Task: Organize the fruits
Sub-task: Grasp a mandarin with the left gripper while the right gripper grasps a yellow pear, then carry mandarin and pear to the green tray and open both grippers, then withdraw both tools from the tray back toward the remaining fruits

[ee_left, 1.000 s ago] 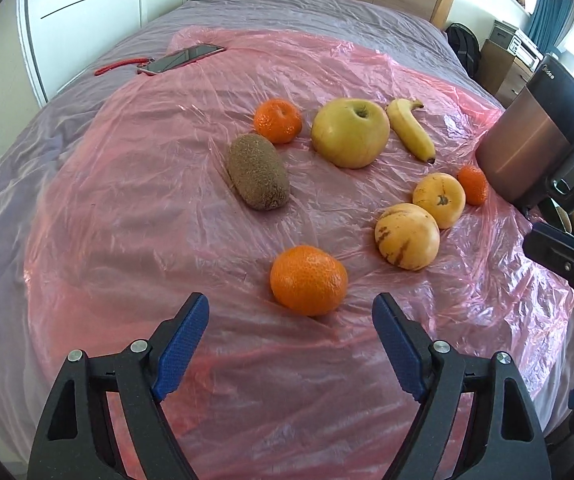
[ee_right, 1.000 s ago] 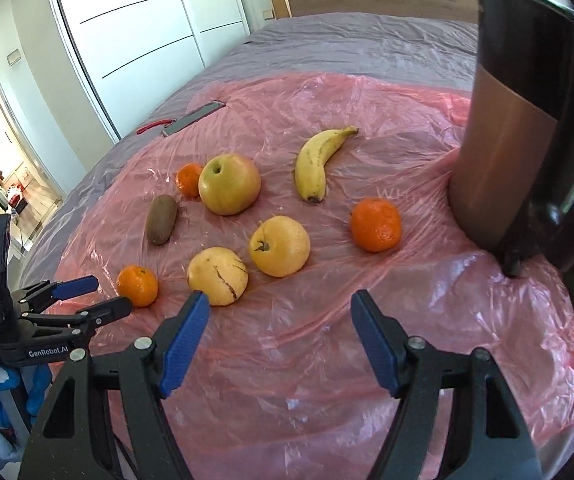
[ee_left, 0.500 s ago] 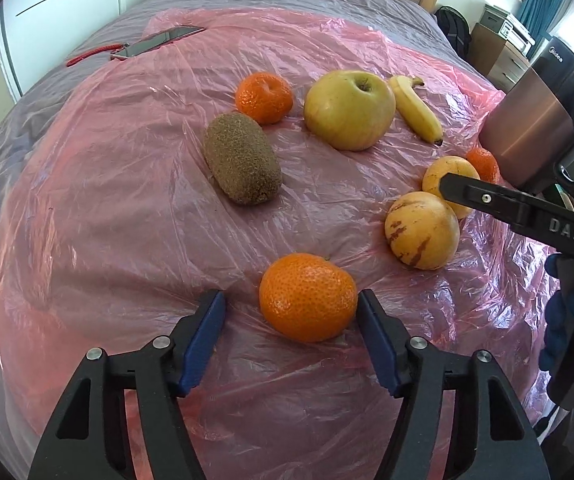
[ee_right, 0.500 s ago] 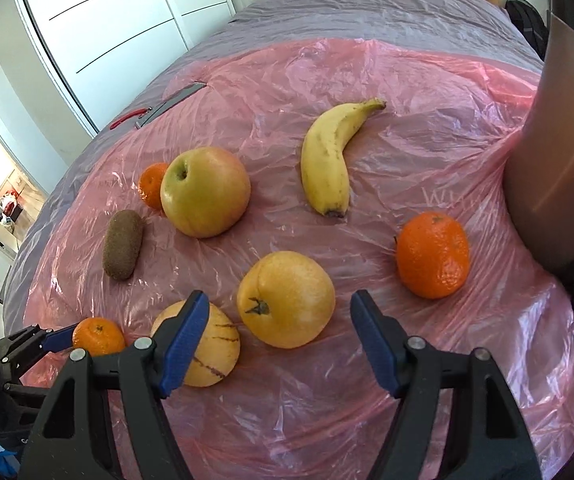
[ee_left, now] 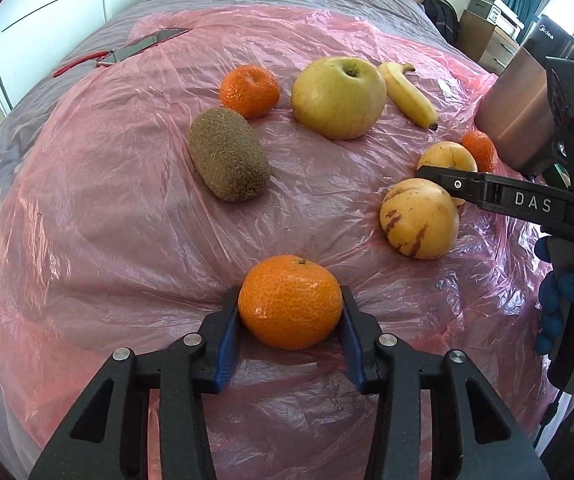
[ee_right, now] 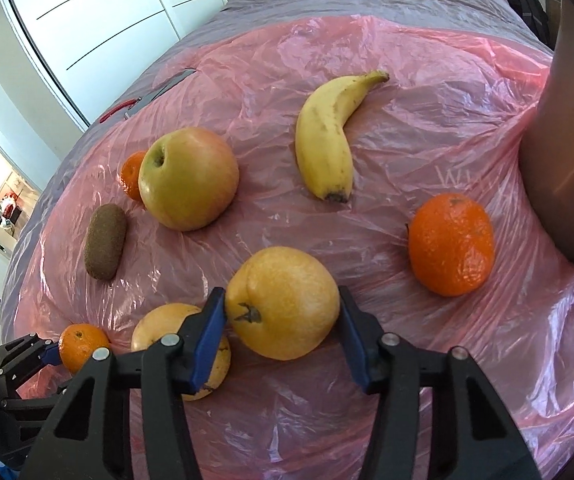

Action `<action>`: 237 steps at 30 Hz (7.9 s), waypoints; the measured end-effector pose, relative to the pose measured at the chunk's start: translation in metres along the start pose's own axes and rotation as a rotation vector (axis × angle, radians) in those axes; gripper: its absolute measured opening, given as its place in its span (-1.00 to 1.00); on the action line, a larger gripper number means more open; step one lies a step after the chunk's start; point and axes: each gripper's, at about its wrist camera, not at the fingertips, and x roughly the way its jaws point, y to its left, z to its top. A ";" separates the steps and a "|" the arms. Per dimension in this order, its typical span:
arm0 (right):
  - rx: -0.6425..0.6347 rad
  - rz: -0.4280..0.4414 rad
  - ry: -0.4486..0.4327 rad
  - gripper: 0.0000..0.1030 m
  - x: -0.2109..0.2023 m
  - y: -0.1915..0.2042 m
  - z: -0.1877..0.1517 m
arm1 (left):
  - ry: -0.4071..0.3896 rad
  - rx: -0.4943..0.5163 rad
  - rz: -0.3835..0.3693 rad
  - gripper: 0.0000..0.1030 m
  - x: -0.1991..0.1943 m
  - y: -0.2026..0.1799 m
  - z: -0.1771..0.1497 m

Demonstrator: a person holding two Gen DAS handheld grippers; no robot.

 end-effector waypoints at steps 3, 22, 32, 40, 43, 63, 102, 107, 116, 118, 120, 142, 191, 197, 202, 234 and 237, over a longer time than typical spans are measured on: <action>0.005 0.007 0.000 -0.42 -0.001 0.000 0.000 | -0.011 -0.006 0.000 -0.26 -0.003 0.000 0.000; -0.005 0.016 -0.074 -0.44 -0.079 -0.001 -0.013 | -0.107 -0.036 -0.019 -0.26 -0.051 -0.009 -0.002; -0.008 0.002 -0.083 -0.43 -0.128 -0.008 -0.041 | -0.143 -0.019 -0.068 -0.26 -0.079 -0.034 -0.010; 0.001 -0.019 -0.121 -0.43 -0.171 -0.025 -0.057 | -0.155 0.024 -0.133 -0.26 -0.099 -0.075 -0.011; 0.015 -0.023 -0.138 -0.43 -0.187 -0.037 -0.065 | -0.153 0.045 -0.151 -0.26 -0.106 -0.092 -0.010; 0.166 -0.127 -0.271 -0.43 -0.267 -0.158 -0.092 | -0.121 0.256 -0.275 -0.26 -0.125 -0.244 0.018; 0.245 -0.341 -0.277 -0.43 -0.214 -0.392 -0.053 | -0.058 0.455 -0.217 -0.26 0.079 -0.492 0.163; 0.221 -0.353 -0.278 -0.43 -0.210 -0.392 -0.055 | -0.030 0.443 -0.199 -0.26 0.094 -0.490 0.162; 0.177 -0.381 -0.265 -0.42 -0.204 -0.387 -0.057 | 0.002 0.438 -0.173 -0.26 0.111 -0.491 0.158; 0.172 -0.382 -0.262 -0.42 -0.204 -0.386 -0.057 | 0.005 0.436 -0.171 -0.25 0.111 -0.491 0.158; 0.168 -0.384 -0.260 -0.41 -0.205 -0.385 -0.057 | 0.005 0.435 -0.167 -0.25 0.110 -0.491 0.158; 0.184 -0.432 -0.294 0.03 -0.239 -0.368 -0.068 | -0.055 0.480 -0.127 0.08 0.068 -0.486 0.152; 0.065 -0.282 -0.375 0.03 -0.339 -0.162 -0.136 | -0.185 0.335 -0.047 0.28 -0.123 -0.318 0.016; 0.042 -0.271 -0.377 0.03 -0.342 -0.138 -0.143 | -0.207 0.280 -0.024 0.29 -0.140 -0.287 0.007; 0.025 -0.258 -0.381 0.03 -0.344 -0.118 -0.146 | -0.225 0.229 -0.010 0.32 -0.153 -0.256 -0.001; -0.096 -0.158 -0.265 0.05 -0.279 -0.037 -0.122 | -0.234 -0.119 0.119 0.40 -0.152 -0.071 -0.032; -0.102 -0.144 -0.241 0.05 -0.262 -0.036 -0.115 | -0.203 -0.111 0.104 0.40 -0.135 -0.072 -0.030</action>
